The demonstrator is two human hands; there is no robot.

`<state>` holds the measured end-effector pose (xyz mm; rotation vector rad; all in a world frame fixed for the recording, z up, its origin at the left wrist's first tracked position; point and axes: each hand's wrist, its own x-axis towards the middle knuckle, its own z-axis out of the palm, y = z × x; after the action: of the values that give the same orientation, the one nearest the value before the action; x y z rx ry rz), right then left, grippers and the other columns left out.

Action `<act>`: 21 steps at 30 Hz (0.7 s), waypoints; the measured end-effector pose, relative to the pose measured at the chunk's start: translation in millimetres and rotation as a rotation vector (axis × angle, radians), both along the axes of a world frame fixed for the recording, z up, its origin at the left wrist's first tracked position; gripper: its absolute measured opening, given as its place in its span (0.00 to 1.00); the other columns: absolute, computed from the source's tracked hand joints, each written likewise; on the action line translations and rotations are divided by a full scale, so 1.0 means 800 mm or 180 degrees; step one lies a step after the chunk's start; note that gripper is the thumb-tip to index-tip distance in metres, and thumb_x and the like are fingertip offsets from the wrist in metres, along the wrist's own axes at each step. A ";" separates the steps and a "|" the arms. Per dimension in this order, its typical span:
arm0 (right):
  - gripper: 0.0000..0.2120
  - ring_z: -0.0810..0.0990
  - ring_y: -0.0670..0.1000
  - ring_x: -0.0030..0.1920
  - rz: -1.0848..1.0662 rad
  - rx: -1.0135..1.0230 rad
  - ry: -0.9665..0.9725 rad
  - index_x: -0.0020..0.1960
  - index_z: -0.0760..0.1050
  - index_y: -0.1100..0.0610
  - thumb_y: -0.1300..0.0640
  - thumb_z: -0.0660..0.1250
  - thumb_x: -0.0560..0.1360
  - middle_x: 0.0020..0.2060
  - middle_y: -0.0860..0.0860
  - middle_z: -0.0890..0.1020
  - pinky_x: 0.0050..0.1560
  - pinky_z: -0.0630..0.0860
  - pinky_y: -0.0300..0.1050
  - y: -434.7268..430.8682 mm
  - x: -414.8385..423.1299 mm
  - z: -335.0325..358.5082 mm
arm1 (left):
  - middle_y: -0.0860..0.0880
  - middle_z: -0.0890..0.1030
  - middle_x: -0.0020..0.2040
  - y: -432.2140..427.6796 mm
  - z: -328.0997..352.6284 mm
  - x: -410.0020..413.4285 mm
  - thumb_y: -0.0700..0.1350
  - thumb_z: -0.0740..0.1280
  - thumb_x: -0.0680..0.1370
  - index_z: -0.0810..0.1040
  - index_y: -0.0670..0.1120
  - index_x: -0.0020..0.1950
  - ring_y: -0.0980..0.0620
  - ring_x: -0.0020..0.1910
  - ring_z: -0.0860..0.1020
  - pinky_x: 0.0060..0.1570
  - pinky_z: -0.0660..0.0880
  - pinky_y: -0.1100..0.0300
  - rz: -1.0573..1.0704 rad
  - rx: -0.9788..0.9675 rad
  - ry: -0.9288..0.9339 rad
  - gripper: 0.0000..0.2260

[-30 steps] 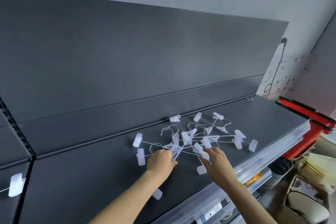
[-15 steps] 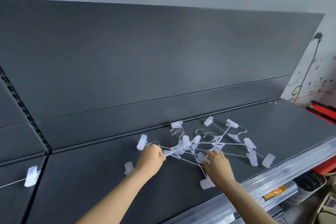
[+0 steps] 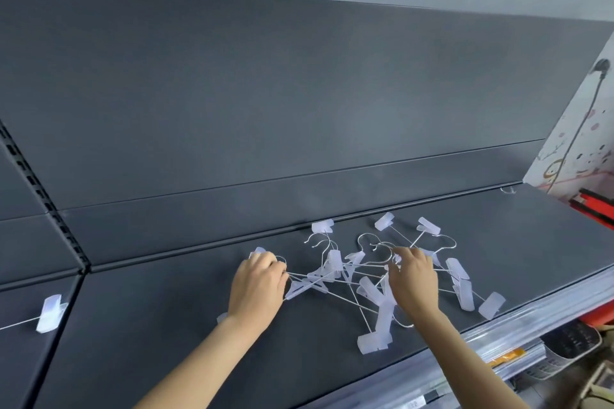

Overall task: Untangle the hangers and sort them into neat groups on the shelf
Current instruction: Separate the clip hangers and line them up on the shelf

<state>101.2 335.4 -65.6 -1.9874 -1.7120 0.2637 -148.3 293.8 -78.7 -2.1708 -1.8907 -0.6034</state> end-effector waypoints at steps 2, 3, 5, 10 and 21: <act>0.18 0.66 0.58 0.66 -0.0029 -0.0387 -0.0246 0.66 0.68 0.57 0.59 0.58 0.76 0.65 0.56 0.71 0.63 0.64 0.53 0.007 0.012 -0.004 | 0.52 0.81 0.37 0.007 0.001 -0.008 0.48 0.76 0.61 0.81 0.50 0.33 0.50 0.37 0.80 0.37 0.77 0.60 0.0118 -0.0126 0.0144 0.06; 0.19 0.65 0.57 0.67 0.0038 -0.0566 -0.0321 0.66 0.68 0.56 0.59 0.57 0.76 0.66 0.54 0.71 0.64 0.64 0.53 0.010 0.017 -0.006 | 0.52 0.82 0.38 0.011 -0.001 -0.013 0.48 0.78 0.58 0.82 0.52 0.33 0.49 0.39 0.81 0.38 0.77 0.59 0.0147 -0.0195 0.0194 0.08; 0.17 0.68 0.56 0.65 0.0170 -0.0728 -0.0285 0.64 0.71 0.53 0.58 0.56 0.77 0.64 0.53 0.73 0.63 0.64 0.52 0.011 0.023 -0.010 | 0.54 0.81 0.33 0.015 -0.007 -0.021 0.47 0.77 0.58 0.81 0.54 0.29 0.49 0.38 0.81 0.36 0.77 0.59 0.0074 -0.0364 0.0084 0.06; 0.10 0.73 0.58 0.57 0.0204 -0.0579 -0.0119 0.52 0.78 0.55 0.59 0.60 0.76 0.53 0.55 0.79 0.57 0.69 0.51 0.013 0.034 -0.006 | 0.47 0.78 0.32 0.021 -0.016 -0.024 0.35 0.72 0.66 0.79 0.46 0.28 0.42 0.40 0.78 0.37 0.76 0.54 -0.0011 -0.0693 -0.0713 0.09; 0.07 0.76 0.60 0.49 0.0204 0.0041 0.0805 0.44 0.81 0.61 0.63 0.64 0.73 0.38 0.54 0.79 0.46 0.70 0.48 0.027 0.033 0.032 | 0.48 0.78 0.33 0.034 -0.006 -0.022 0.33 0.69 0.69 0.79 0.44 0.29 0.44 0.44 0.74 0.43 0.73 0.52 -0.0113 -0.0422 -0.1013 0.10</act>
<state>127.8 356.8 -40.2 -1.8051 -1.6117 0.5026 -166.2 320.6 -83.2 -2.3084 -2.1045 -0.9017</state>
